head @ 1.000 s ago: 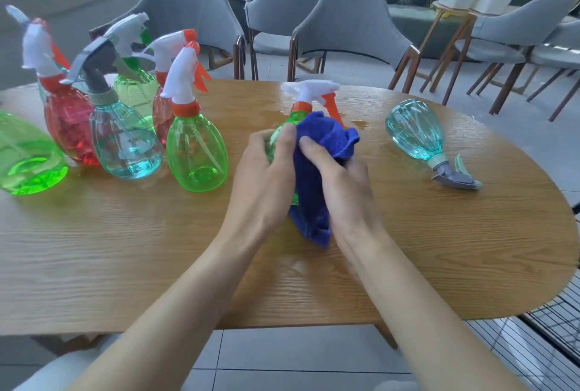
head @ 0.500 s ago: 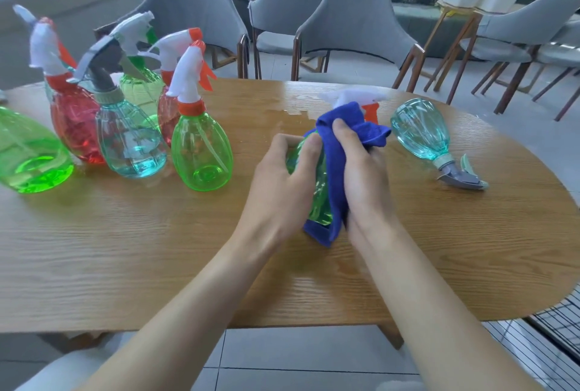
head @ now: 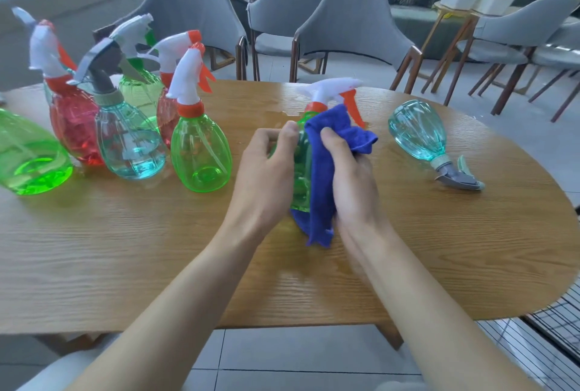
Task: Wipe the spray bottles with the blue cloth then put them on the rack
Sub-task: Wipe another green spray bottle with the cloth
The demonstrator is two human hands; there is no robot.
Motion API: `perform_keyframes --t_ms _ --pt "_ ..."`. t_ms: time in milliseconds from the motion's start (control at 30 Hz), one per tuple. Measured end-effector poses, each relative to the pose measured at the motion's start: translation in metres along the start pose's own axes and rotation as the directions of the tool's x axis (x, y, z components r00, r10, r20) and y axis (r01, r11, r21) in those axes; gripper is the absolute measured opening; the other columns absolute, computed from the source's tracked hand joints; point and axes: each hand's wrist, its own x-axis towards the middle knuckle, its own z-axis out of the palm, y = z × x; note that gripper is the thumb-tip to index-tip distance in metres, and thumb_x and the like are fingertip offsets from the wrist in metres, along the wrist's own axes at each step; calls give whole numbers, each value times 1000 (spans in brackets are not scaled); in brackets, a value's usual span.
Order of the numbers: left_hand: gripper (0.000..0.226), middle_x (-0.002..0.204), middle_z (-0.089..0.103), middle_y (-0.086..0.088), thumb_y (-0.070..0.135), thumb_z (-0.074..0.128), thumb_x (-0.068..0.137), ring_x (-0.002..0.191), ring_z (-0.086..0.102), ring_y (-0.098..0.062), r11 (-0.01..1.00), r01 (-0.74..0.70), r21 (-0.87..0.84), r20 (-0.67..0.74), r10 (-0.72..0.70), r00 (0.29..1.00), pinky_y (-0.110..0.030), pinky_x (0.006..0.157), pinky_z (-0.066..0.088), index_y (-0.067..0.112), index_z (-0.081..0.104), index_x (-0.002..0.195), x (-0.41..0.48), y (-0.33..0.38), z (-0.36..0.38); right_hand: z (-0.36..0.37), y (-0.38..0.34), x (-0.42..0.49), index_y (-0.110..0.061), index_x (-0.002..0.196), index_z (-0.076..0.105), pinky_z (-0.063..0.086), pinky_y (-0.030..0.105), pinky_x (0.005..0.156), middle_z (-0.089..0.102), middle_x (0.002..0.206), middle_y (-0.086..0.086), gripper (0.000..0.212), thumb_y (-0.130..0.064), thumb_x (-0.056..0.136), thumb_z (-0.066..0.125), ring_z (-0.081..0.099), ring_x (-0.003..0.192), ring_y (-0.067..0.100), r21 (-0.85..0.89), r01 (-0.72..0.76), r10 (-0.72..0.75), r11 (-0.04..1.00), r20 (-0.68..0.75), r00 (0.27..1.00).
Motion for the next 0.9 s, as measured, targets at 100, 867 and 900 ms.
perform_keyframes --t_ms 100,867,900 --pt "33 73 56 11 45 49 111 49 51 6 999 37 -22 -60 -39 997 -11 49 37 16 63 107 5 -2 -4 2 5 -6 -31 85 70 50 72 94 66 89 8 23 -49 95 58 63 88 36 -149 52 -40 988 82 996" --pt "49 111 81 -7 52 42 113 104 78 -25 779 456 -430 65 -477 876 -44 98 61 16 70 127 6 6 -7 -2 20 -2 -25 133 63 42 42 117 66 134 -6 46 -55 99 61 58 132 9 -380 239 -187 894 168 968" --pt "50 110 82 -8 51 40 113 102 79 -25 780 457 -429 100 -462 881 -43 96 61 15 71 127 4 7 -4 -4 17 1 -25 124 68 48 39 111 72 124 -5 39 -56 101 61 66 122 10 -326 191 -152 926 142 978"
